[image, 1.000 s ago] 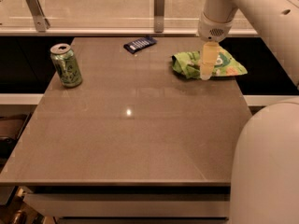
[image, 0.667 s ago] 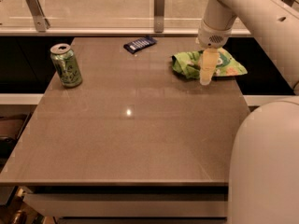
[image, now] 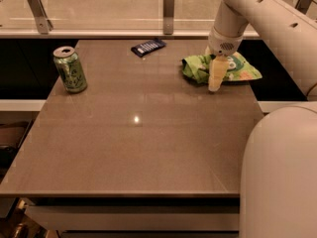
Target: Move green rice chip bag near green can
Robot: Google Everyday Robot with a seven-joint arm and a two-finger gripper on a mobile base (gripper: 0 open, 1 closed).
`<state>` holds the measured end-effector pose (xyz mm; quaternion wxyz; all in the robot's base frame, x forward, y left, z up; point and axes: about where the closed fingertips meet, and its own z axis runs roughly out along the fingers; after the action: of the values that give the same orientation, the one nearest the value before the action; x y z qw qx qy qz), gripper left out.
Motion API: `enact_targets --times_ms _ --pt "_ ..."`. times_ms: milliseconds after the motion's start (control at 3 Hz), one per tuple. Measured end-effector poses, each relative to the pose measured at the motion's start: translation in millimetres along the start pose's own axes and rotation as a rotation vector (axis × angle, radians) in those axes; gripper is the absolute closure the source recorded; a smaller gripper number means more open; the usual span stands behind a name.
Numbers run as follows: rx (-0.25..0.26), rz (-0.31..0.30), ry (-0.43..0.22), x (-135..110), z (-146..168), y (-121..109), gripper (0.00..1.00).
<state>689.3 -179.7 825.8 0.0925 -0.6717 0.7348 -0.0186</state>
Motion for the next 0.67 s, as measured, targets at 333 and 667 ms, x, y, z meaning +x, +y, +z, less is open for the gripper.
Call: enact_targets --times_ms 333,667 --pt "0.003 -0.001 -0.003 -1.4 3.5 -2.0 0.43" --pt "0.004 -0.001 -0.003 -1.9 1.7 -2.7 0.66"
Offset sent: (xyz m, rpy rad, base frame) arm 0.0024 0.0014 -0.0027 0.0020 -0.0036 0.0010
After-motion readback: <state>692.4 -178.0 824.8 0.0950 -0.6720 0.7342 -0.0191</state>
